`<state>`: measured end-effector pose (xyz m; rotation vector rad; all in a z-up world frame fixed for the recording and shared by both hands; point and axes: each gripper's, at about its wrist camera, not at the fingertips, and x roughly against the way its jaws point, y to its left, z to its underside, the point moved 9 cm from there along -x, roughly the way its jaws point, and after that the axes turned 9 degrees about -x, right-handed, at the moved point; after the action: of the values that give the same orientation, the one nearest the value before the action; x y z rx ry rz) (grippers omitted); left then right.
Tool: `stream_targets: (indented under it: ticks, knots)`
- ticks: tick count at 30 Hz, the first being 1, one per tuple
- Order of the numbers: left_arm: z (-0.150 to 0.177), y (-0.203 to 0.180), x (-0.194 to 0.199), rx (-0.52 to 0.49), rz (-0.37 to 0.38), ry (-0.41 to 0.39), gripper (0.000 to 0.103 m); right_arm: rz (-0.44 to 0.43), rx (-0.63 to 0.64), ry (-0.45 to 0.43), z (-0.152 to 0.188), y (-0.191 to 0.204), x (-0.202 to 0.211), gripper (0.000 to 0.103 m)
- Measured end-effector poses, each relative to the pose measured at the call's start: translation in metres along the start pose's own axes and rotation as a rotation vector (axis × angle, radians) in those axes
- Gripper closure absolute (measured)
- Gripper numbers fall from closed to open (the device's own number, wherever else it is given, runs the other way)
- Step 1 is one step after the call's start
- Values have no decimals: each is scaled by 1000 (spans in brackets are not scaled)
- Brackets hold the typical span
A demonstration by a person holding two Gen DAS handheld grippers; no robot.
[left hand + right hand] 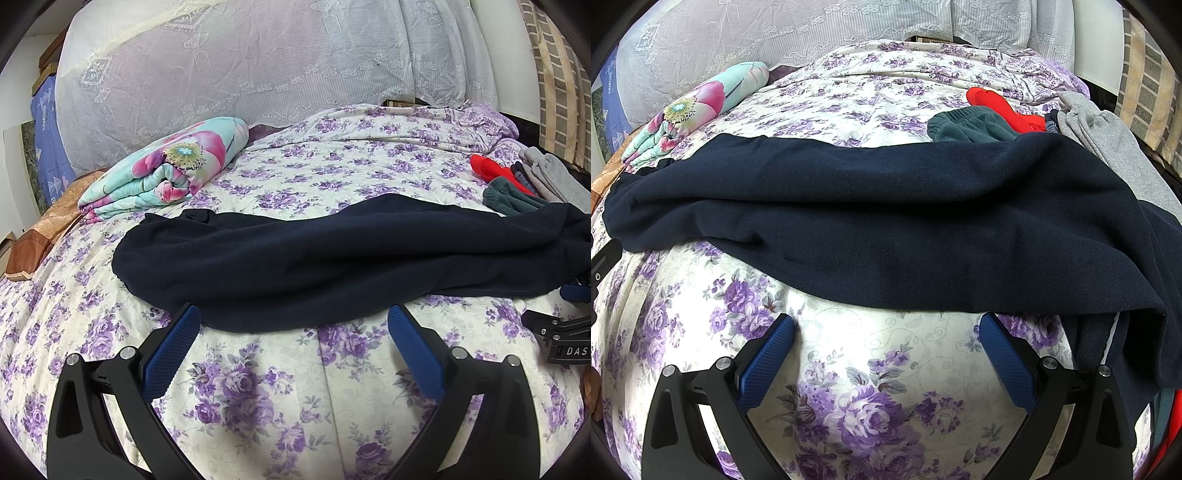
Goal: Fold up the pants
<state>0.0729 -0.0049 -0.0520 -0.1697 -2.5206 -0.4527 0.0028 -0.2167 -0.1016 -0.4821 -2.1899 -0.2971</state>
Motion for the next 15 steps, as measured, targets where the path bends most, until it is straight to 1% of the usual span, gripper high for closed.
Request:
stream_targets:
  ticks: [5,9,15]
  knots:
    - [2,-5,-2,2,13,12,4,0,0,0,0,0,0,3]
    - [6,-8,-8,25,60,54,4,0,0,0,0,0,0,3]
    - [14,-2,-20,83,116,109,4,0,0,0,0,0,0,3]
